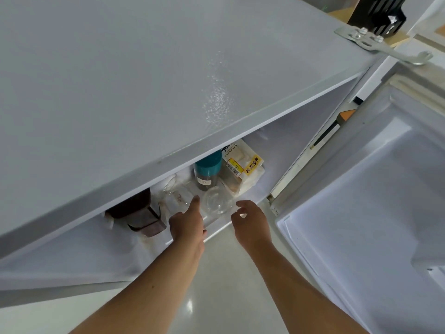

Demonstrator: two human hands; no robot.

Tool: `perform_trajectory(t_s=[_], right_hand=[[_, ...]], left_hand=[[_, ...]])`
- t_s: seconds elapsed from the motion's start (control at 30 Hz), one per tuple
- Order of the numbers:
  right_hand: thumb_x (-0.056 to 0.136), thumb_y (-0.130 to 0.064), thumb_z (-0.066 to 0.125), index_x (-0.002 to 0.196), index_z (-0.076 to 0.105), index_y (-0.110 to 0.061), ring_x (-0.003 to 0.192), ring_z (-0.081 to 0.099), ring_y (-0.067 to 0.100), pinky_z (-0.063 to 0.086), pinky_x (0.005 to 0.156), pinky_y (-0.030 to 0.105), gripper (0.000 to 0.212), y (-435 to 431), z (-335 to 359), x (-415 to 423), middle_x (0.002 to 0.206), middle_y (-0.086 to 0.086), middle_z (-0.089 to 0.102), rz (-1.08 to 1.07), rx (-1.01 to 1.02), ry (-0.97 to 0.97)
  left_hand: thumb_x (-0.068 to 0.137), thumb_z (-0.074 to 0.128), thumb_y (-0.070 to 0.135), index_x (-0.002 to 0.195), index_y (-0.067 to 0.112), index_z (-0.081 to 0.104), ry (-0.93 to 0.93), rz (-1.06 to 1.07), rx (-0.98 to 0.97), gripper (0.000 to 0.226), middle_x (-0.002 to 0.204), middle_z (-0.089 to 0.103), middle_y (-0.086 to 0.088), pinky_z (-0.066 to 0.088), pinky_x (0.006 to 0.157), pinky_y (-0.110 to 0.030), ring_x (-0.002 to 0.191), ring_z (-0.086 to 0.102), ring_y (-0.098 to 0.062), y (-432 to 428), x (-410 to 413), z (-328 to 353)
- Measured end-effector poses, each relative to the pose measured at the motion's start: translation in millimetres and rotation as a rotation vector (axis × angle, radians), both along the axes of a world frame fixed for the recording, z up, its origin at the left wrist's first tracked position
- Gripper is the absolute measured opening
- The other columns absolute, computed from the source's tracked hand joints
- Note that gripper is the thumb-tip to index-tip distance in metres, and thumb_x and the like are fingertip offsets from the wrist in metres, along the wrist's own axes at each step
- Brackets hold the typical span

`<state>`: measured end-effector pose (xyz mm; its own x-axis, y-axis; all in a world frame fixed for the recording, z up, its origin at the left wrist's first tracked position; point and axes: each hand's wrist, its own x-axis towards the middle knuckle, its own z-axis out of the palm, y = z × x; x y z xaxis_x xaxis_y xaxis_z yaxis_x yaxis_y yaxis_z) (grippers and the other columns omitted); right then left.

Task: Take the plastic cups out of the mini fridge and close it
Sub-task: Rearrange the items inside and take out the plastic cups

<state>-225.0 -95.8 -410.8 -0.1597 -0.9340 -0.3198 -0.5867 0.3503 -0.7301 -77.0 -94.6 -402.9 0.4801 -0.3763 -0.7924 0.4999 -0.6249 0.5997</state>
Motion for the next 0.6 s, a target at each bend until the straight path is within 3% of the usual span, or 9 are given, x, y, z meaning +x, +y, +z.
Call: perform_trajectory(t_s=[0.03,0.13,0.17,0.33,0.5,0.6], right_hand=[[0.093,-0.028,0.060,0.122,0.062,-0.038,0.086,0.064,0.005,0.059,0.073,0.027,0.031,3.9,2.3,1.1,0.107,-0.019,0.062,0.018,-0.019,0.016],[0.091,-0.032,0.061,0.115,0.061,-0.044,0.080,0.063,-0.002,0.047,0.066,0.013,0.027,8.4,9.7,5.5,0.102,-0.024,0.059,0.129,-0.100,0.034],[0.091,-0.033,0.061,0.114,0.061,-0.045,0.080,0.063,-0.002,0.044,0.065,0.011,0.026,9.1,12.8,7.6,0.101,-0.026,0.058,0.160,-0.109,0.040],[0.090,-0.039,0.059,0.113,0.060,-0.046,0.082,0.063,0.001,0.047,0.067,0.014,0.023,6.5,21.8,15.1,0.104,-0.025,0.058,0.216,-0.098,0.010],[0.090,-0.049,0.061,0.114,0.061,-0.043,0.087,0.064,0.001,0.058,0.075,0.026,0.025,0.4,33.1,24.8,0.107,-0.023,0.061,0.164,-0.091,-0.078],[0.082,-0.067,0.059,0.121,0.055,-0.045,0.093,0.063,0.003,0.054,0.072,0.025,0.046,-0.7,45.4,33.7,0.113,-0.020,0.061,0.156,-0.007,-0.183]], left_hand=[[0.075,0.082,0.060,0.133,0.007,0.051,-0.008,0.024,0.006,0.084,0.128,0.061,-0.020,0.060,0.070,-0.040,0.108,0.066,-0.036,-5.0,0.7,-0.7],[0.069,0.084,0.064,0.139,0.006,0.044,-0.063,0.041,0.027,0.099,0.135,0.058,-0.017,0.055,0.097,-0.053,0.118,0.061,-0.038,-17.3,3.0,-6.5],[0.070,0.083,0.064,0.138,0.004,0.045,-0.098,0.022,0.035,0.099,0.134,0.059,-0.018,0.055,0.099,-0.053,0.118,0.062,-0.037,-19.3,4.0,-8.4],[0.084,0.068,0.067,0.120,-0.002,0.062,-0.315,-0.194,0.046,0.078,0.117,0.070,-0.021,0.055,0.091,-0.042,0.106,0.067,-0.037,-15.1,8.7,-17.0],[0.084,0.071,0.062,0.122,0.004,0.066,-0.256,-0.176,-0.014,0.069,0.120,0.072,-0.013,0.052,0.086,-0.038,0.107,0.067,-0.031,8.7,4.4,-5.4],[0.085,0.068,0.063,0.121,0.012,0.068,-0.241,-0.209,-0.054,0.062,0.116,0.074,-0.008,0.055,0.095,-0.046,0.106,0.068,-0.030,22.7,-0.9,6.8]])
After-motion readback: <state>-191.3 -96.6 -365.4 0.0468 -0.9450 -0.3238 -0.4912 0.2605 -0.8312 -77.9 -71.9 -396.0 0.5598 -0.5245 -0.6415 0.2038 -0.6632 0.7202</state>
